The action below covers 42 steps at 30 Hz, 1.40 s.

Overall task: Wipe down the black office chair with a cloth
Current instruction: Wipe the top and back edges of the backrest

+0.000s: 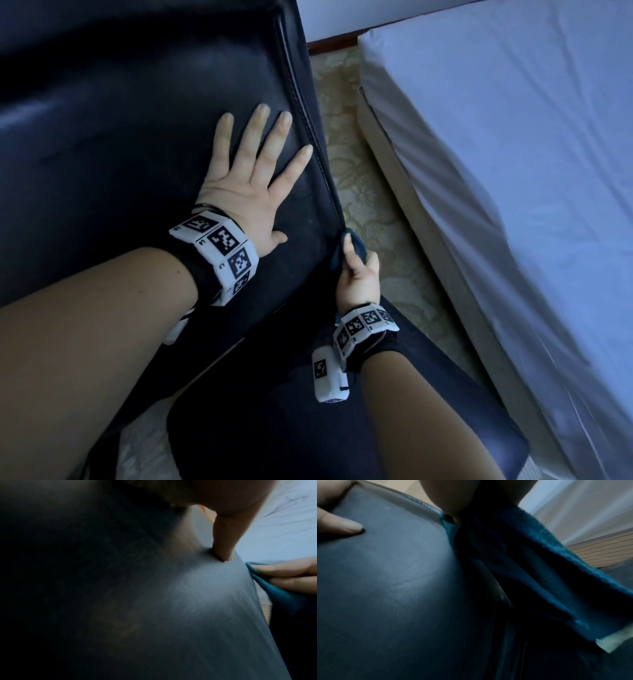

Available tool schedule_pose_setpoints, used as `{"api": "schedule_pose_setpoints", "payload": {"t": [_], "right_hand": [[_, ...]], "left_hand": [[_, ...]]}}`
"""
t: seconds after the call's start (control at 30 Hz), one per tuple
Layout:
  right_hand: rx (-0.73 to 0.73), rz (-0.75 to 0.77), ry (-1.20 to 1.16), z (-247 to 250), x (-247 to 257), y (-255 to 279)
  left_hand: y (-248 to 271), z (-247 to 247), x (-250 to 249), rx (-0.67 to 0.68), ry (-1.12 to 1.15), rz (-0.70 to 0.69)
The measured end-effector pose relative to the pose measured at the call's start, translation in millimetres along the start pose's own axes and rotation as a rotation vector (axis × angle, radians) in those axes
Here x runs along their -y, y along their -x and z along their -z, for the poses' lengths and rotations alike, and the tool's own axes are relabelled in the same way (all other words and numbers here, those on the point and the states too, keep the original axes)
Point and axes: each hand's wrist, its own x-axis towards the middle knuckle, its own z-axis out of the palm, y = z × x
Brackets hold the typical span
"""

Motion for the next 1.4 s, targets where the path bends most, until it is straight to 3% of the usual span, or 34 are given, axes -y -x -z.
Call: {"api": "schedule_pose_setpoints", "payload": {"t": [0.13,0.33,0.4,0.43,0.47,0.5,0.53,0.63,0.77,0.87,0.97,1.03,1.17,1.27,1.33,1.4], "right_hand": [[0.088,-0.413,0.001,16,-7,-13],[0.128,-0.422,-0.063,2,10,-24],[0.091,-0.527,-0.237,-1,19,-26],[0.109,-0.576,-0.209,0,25,-22],[0.215,-0.433,0.200,0,23,-21],[0.315,-0.308,0.466,-2,22,-20],[0.337,-0.344,0.500,-3,24,-21],[0.133,-0.578,0.064,1,32,-31],[0.034,-0.629,-0.384,12,51,-19],[0.072,-0.416,-0.328,9,49,-7],[0.034,-0.303,-0.314,3,39,1],[-0.010,-0.337,-0.240,5,29,1],[0.042,-0.594,-0.203,3,21,-13],[-0.028,-0.656,-0.317,0,36,-21],[0.052,-0.572,-0.118,1,49,-15],[0.063,-0.593,-0.297,8,63,-20]], "left_hand": [[1,0,-5,0.030,-0.026,-0.003],[1,-3,-5,0.016,-0.037,-0.010],[1,-3,-5,0.014,-0.037,-0.009],[0,-3,-5,0.015,-0.036,-0.008],[-1,-3,-5,0.015,-0.034,-0.008],[-1,-4,-4,0.014,-0.030,-0.009],[-1,-5,-4,0.014,-0.024,-0.010],[-2,-6,-3,0.011,-0.019,-0.013],[-3,-8,-2,-0.005,-0.008,-0.005],[-2,-8,-1,-0.016,0.009,-0.017],[-1,-6,-1,-0.022,0.019,-0.028],[-1,-7,-1,-0.025,0.010,-0.022],[-1,-9,-3,-0.020,0.000,-0.028],[-3,-11,-4,-0.039,-0.013,-0.030],[-4,-10,-2,-0.040,-0.001,-0.030],[-5,-12,-1,-0.046,-0.001,-0.029]]}}
